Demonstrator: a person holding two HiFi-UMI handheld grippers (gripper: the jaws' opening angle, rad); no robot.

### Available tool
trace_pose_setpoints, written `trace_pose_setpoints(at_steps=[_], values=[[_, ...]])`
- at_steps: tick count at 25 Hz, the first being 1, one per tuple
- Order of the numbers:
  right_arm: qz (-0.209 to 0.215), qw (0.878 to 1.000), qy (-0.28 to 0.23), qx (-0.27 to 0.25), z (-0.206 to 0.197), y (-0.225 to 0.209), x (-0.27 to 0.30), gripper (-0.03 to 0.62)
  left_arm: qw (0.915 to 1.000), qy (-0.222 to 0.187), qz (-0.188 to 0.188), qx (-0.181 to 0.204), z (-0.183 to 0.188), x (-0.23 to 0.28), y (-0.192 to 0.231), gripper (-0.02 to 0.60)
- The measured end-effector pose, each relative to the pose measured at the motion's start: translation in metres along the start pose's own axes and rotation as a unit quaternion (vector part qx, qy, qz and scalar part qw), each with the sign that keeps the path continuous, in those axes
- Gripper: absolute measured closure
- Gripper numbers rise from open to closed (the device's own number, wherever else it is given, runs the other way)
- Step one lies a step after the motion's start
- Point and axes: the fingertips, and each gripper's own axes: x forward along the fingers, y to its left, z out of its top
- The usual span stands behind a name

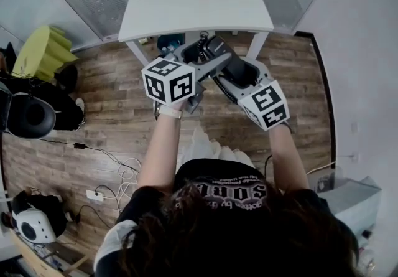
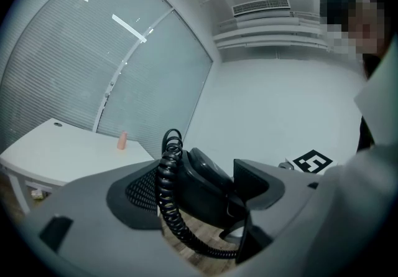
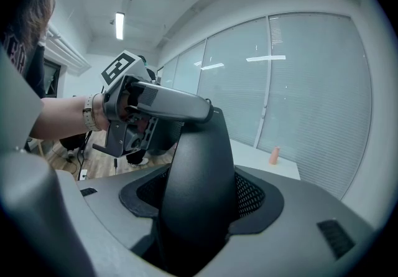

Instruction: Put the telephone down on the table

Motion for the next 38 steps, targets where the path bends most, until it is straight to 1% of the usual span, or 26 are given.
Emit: trace_pose_setpoints(at_steps=[8,12,24,32,38], values=[[-0.007,1.000,0.005,0.003,0.000,-0.026,0.039,0.304,0.9999,0.006,-0.011,-0.002,0.004,0.022,0.042,0.225],[-0.018,1.000,0.008,0.007,0.002,-0.046,0.063,0.304,0.9998,0.008,-0.018,0.001,0.016,0.037,0.067,0.225],[-0.053,0.998,0.010,0.020,0.031,-0.116,0.148,0.304,0.9983,0.022,-0.054,0.008,0.062,0.089,0.158,0.227],[-0.067,0.996,0.031,0.040,0.038,-0.158,0.210,0.304,0.9968,0.037,-0.071,-0.003,0.080,0.123,0.226,0.227],[-0.071,0.996,0.040,0.045,0.035,-0.170,0.223,0.304,0.9963,0.037,-0.077,-0.012,0.079,0.135,0.242,0.227]])
